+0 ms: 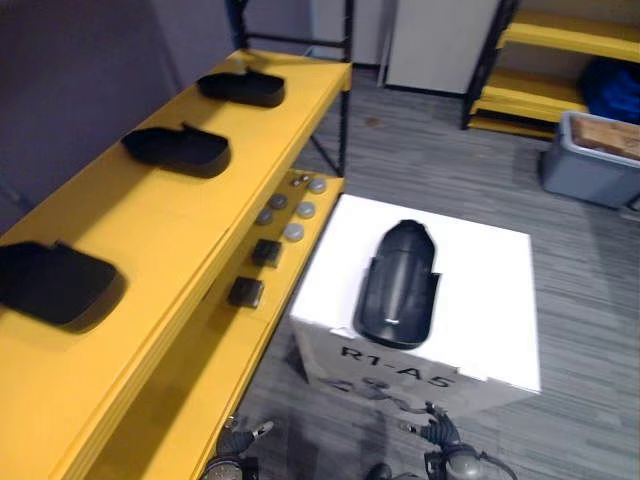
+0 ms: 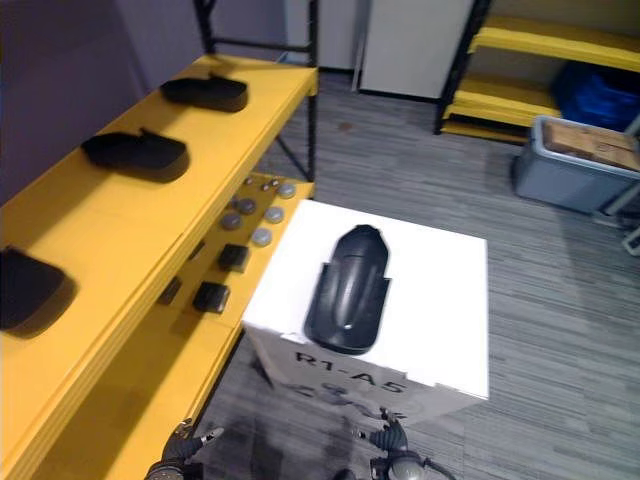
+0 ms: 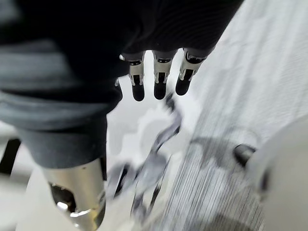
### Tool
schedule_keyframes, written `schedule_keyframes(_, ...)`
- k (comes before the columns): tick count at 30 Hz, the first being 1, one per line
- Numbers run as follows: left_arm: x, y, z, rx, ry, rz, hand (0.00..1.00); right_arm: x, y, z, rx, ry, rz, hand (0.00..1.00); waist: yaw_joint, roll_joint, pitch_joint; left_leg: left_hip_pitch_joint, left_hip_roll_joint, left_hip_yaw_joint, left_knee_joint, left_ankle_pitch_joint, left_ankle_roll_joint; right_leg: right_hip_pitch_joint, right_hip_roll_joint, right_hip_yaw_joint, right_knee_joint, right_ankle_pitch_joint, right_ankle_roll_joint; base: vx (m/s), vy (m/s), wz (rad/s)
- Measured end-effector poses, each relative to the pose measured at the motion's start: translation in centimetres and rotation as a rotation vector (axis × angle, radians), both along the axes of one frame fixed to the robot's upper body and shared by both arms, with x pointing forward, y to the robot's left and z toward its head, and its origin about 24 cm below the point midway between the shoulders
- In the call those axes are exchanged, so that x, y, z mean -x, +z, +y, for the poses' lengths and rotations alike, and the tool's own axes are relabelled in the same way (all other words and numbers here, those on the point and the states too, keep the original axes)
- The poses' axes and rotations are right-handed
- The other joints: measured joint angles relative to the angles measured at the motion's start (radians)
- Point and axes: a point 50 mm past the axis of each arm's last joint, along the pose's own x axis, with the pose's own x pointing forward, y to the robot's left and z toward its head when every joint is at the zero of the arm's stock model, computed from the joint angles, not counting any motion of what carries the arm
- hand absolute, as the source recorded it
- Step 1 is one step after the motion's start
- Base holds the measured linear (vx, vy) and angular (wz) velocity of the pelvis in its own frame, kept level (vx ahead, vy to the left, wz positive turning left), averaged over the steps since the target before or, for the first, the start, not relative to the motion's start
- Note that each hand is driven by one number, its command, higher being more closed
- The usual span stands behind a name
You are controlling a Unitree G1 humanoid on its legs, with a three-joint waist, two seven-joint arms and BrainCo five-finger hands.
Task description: Walk over and take plastic housings, then place them on the shelf
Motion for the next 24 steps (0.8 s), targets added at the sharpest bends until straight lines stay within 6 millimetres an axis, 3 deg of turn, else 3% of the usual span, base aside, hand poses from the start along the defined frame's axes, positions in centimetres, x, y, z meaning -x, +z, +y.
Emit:
schedule_keyframes(2, -0.3, 0.0, -0.1, 0.004, -0.004, -0.003, 0.0, 0.5, -0.2, -0.3, 0.007, -0.005, 0.017, 0.0, 0.003, 0.001, 0.002, -0.043, 0.038, -0.046, 0.123, -0.042, -0.021, 0.001, 0.023, 0.034, -0.022, 0.01, -0.023, 0.02, -0.165, -0.69)
schedule_keyframes(4, -0.3, 0.0, -0.1, 0.003, -0.003, -0.001, 0.0, 0.9, -0.4, -0.5, 0.011, -0.021, 0.031, 0.0, 0.006, -0.004, 0.027, -0.075, 0.047, -0.124, 0.231, -0.073, -0.014, 0.029, 0.038, 0.085, -0.034, 0.011, -0.04, 0.03, -0.066, -0.79)
schedule_keyframes(6, 0.3, -0.2, -0.1, -0.001, -0.006, 0.017, 0.0, 1.6, -0.7, -0.9, 0.019, -0.046, 0.06, 0.0, 0.007, -0.011, 0.038, -0.141, -0.033, -0.406, 0.27, -0.109, -0.033, 0.062, 0.043, 0.161, -0.033, 0.013, -0.036, 0.03, 0.027, -1.03)
schedule_keyframes(7, 0.5, -0.3, -0.1, 0.0, -0.002, 0.021, 0.0, 1.6, -0.7, -1.0, 0.02, -0.049, 0.061, 0.0, 0.008, -0.01, 0.039, -0.156, -0.07, -0.496, 0.252, -0.116, -0.044, 0.067, 0.044, 0.185, -0.033, 0.014, -0.035, 0.04, 0.106, -1.13)
schedule_keyframes(9, 0.6, -0.3, -0.1, 0.014, 0.022, 0.014, 0.0, 1.8, -0.8, -1.1, 0.022, -0.051, 0.069, 0.0, 0.018, -0.005, 0.038, -0.173, -0.194, -0.809, 0.125, -0.116, -0.054, 0.067, 0.045, 0.271, -0.032, 0.02, -0.022, 0.02, 0.146, -1.15)
schedule_keyframes(10, 0.6, -0.3, -0.2, 0.02, 0.025, 0.015, 0.0, 1.7, -0.8, -1.1, 0.024, -0.051, 0.068, 0.0, 0.018, 0.001, 0.038, -0.174, -0.207, -0.853, 0.092, -0.104, -0.043, 0.067, 0.05, 0.287, -0.032, 0.02, -0.014, 0.01, 0.154, -0.99)
schedule_keyframes(11, 0.8, -0.5, -0.7, 0.032, 0.015, 0.026, 0.0, 1.6, -0.6, -1.8, 0.041, -0.051, 0.06, 0.0, 0.018, 0.034, 0.031, -0.172, -0.199, -0.886, 0.039, -0.042, -0.022, 0.068, 0.074, 0.315, -0.033, 0.015, 0.011, 0.05, 0.181, -0.74)
schedule_keyframes(12, 0.8, -0.5, -0.6, 0.032, 0.018, 0.027, 0.0, 1.8, -0.7, -1.8, 0.034, -0.069, 0.068, 0.0, 0.018, 0.028, 0.031, -0.155, -0.206, -0.859, 0.027, -0.048, 0.004, 0.074, 0.062, 0.334, -0.043, 0.017, 0.032, 0.07, 0.198, -0.6)
schedule_keyframes(16, 1.2, -0.8, -0.2, 0.021, 0.008, 0.051, 0.0, 2.9, -1.1, -2.1, 0.023, -0.127, 0.094, 0.0, 0.006, 0.001, 0.015, -0.088, -0.275, -0.836, -0.116, -0.008, 0.052, 0.095, -0.001, 0.343, -0.08, 0.034, 0.065, 0.15, 0.178, -0.03)
schedule_keyframes(21, 1.8, -0.8, 1.2, -0.003, 0.036, 0.066, 0.0, 3.5, -0.9, -3.3, 0.018, -0.235, 0.086, 0.0, 0.006, 0.005, 0.009, -0.03, -0.307, -0.826, -0.189, 0.006, 0.06, 0.139, -0.025, 0.343, -0.126, 0.04, 0.081, 0.18, 0.092, -0.01)
schedule_keyframes(24, 2.1, -0.6, 2.1, -0.02, 0.058, 0.065, 0.0, 2.3, 0.6, -5.9, 0.074, -0.315, -0.015, 0.0, 0.004, 0.004, 0.006, -0.014, -0.309, -0.826, -0.204, 0.004, 0.057, 0.157, -0.026, 0.342, -0.141, 0.041, 0.082, 0.12, 0.009, 0.02)
